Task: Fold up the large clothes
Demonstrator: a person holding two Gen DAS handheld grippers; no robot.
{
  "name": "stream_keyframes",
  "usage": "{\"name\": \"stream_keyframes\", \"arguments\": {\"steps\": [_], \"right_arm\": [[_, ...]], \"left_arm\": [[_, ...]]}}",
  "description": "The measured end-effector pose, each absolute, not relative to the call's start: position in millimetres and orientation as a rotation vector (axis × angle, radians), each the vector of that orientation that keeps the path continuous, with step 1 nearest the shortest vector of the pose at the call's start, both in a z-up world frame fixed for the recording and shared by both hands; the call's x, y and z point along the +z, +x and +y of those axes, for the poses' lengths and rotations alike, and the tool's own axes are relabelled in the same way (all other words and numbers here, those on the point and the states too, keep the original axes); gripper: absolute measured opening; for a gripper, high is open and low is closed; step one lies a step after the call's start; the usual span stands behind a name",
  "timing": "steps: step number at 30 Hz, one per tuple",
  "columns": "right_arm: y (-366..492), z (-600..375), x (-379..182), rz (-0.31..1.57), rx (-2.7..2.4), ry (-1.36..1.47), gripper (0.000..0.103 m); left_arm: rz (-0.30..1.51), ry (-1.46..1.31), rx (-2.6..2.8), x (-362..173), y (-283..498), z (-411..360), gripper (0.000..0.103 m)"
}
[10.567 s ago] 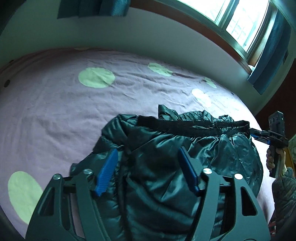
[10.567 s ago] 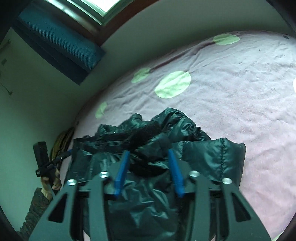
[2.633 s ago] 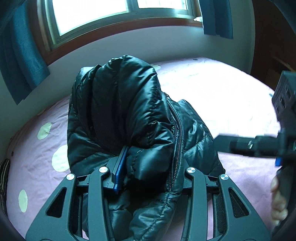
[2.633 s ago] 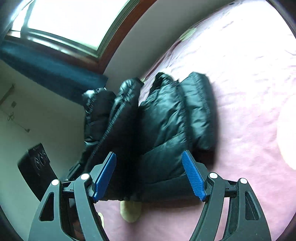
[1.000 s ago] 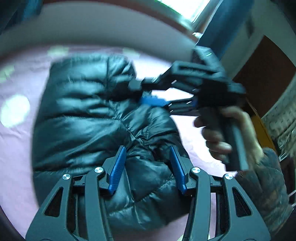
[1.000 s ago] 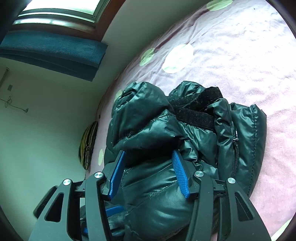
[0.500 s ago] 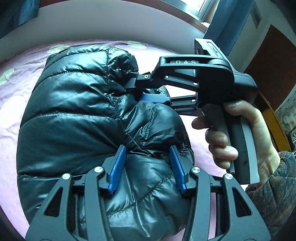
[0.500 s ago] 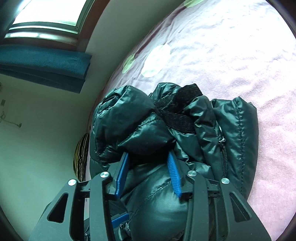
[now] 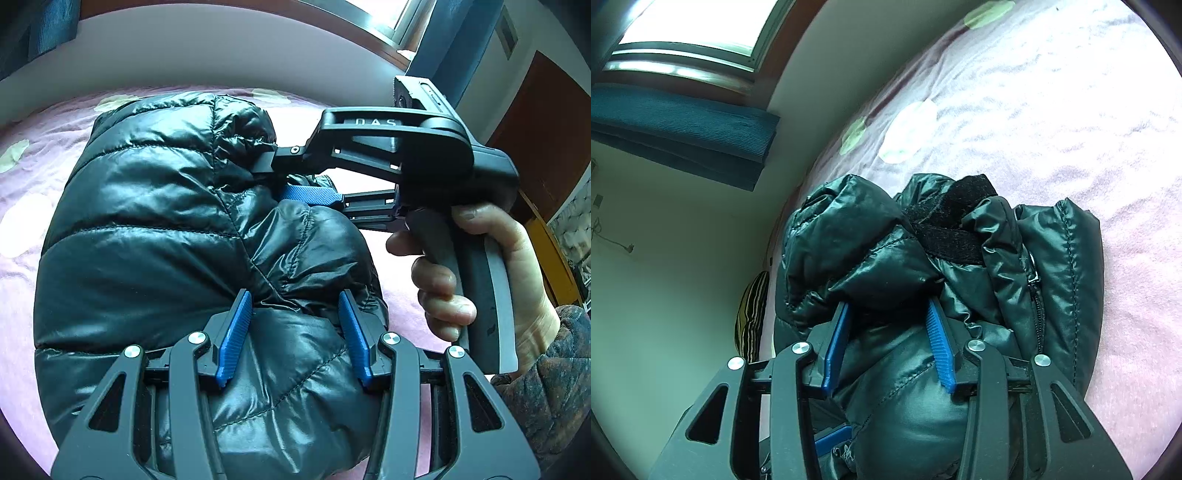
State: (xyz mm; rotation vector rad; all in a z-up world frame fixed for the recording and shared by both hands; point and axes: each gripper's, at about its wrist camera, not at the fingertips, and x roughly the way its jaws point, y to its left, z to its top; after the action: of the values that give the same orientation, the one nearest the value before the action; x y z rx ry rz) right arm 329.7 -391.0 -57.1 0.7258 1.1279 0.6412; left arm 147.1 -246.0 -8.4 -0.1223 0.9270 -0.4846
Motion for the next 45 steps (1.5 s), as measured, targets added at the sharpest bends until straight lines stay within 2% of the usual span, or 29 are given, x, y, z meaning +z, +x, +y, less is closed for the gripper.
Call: {"name": "stream_keyframes", "arguments": {"steps": [5, 11, 17, 21, 26, 33, 38, 45], "right_arm": [[322.2, -384.6, -42.3, 1.1, 0.624, 0.651, 0.054], [315.8, -370.7, 2.4, 1.051, 0.579, 0.447, 0.055], [332.4, -355.1, 35.4, 1.003, 0.663, 0.431, 0.057], [361.8, -335.5, 21.7, 1.081, 0.7, 0.436, 0.059], [393.5, -321.7, -27.6, 1.237, 0.628, 0.422, 0.059], [401.0, -314.7, -53.3, 1.234, 0.607, 0.422, 0.058], [396.9, -321.0, -47.1, 1.203, 0.619, 0.446, 0.058], [353.3, -340.4, 6.5, 1.073, 0.615, 0.377, 0.064]], "left_arm": [[0.926, -0.12, -0.485, -8.6, 147.0, -246.9, 0.048], [0.922, -0.125, -0.486, -8.5, 146.9, -246.0, 0.048], [0.922, -0.121, -0.488, -8.3, 146.8, -246.2, 0.048], [0.924, -0.116, -0.492, -7.4, 147.1, -247.7, 0.048], [0.923, -0.105, -0.5, -7.9, 151.2, -251.9, 0.048], [0.923, -0.086, -0.485, -12.6, 157.6, -260.1, 0.047], [0.915, -0.079, -0.483, -9.7, 153.3, -263.1, 0.047], [0.93, -0.101, -0.491, -4.2, 157.0, -259.2, 0.047]]}}
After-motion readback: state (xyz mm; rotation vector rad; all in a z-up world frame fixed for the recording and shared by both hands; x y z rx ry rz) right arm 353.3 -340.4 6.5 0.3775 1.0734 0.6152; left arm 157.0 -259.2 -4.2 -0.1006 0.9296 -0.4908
